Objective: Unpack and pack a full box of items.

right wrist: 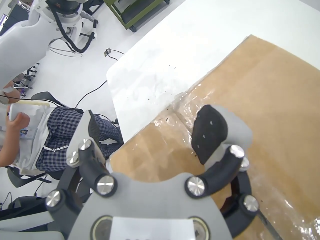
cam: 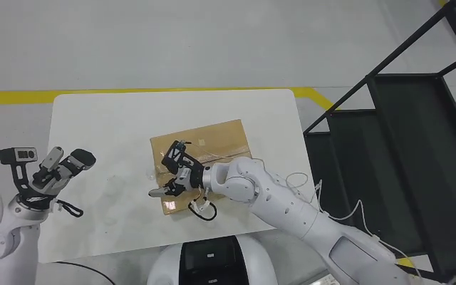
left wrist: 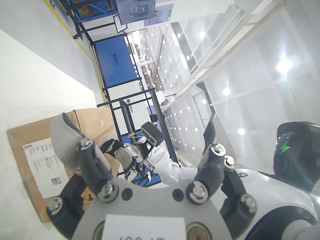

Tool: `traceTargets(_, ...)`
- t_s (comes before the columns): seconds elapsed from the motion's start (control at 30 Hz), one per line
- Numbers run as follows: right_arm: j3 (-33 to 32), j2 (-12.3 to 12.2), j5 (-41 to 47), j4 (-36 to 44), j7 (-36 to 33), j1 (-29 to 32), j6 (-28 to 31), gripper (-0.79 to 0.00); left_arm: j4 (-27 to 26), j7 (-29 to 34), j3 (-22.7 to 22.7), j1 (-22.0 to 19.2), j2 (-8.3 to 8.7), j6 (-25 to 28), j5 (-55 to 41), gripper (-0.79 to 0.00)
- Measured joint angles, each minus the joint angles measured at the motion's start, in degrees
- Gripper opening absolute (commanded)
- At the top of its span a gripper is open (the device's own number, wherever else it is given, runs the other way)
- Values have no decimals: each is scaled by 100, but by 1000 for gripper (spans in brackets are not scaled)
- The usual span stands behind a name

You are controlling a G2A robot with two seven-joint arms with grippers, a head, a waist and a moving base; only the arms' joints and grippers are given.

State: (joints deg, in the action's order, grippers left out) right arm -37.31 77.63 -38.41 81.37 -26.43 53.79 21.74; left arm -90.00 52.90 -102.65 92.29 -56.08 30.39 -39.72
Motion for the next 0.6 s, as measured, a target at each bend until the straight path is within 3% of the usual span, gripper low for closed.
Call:
traceTargets(0.3,70,114,17,18,119,-105,118,0,81,64,-35,-23,-18,-9,-50,0)
traceTargets(0.43,-136,15,-146,394,20,116,179,0,93,100,-5,-64,-28,-30,-53,0)
traceTargets(0.6,-897,-262,-335,1019,72,719,249,0,135,128,64,-148,-44,-58,-52,0)
